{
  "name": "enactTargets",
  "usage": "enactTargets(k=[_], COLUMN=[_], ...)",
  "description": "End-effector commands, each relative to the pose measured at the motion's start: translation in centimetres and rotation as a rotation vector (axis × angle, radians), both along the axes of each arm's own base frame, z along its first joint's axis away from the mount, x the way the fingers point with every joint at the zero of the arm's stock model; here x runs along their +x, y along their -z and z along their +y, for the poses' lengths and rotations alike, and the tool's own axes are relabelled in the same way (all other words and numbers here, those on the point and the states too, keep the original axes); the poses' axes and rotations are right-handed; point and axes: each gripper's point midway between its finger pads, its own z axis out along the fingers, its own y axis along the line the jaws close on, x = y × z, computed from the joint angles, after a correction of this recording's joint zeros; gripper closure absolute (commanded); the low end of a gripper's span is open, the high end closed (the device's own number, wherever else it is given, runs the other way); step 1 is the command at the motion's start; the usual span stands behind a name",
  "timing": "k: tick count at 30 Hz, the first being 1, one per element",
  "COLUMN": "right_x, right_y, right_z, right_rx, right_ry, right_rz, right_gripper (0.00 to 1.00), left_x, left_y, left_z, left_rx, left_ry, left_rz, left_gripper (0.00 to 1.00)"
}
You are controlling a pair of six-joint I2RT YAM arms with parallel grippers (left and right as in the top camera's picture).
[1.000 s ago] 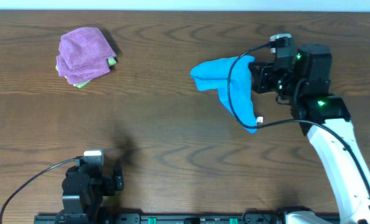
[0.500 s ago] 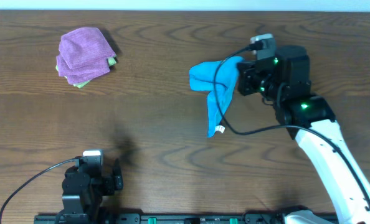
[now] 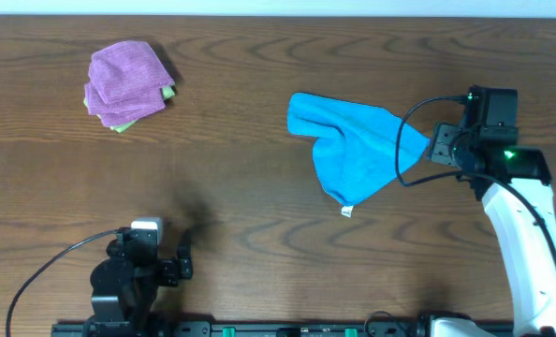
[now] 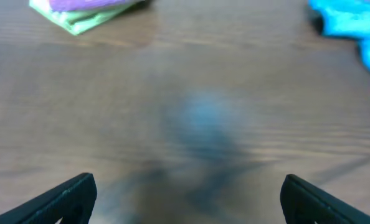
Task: Fold the cloth
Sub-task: 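Shake and lay the blue cloth flat with the right gripper, then reach the left gripper to the blue cloth's left corner and grasp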
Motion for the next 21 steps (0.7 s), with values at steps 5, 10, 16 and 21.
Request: enactTargets(k=[5, 10, 16, 21], right_x=[1.0, 2.1, 2.0, 2.2], right_y=[-0.6, -1.2, 0.0, 0.5], right_z=[1.0, 0.5, 0.2, 0.9], right_rx=[0.103, 0.188, 0.222, 0.261], right_ry=[-0.02, -0.025, -0.015, -0.039], right_rz=[-0.05, -0.112, -0.078, -0.066], right_gripper=[0.34, 0.33, 0.31, 0.31], left_x=[0.1, 0.9, 4.0, 7.2], left_y=[-3.4, -7.3, -10.9, -9.8], left_z=[-4.1, -5.1, -9.1, -11.6], left_rx=[-0.295, -0.336, -0.446, -0.61], left_ry=[0.117, 0.15, 0.306, 0.317], left_rz=[-0.012, 0.102, 0.361, 0.527], left_gripper=[0.04, 0.04, 0.04, 0.05])
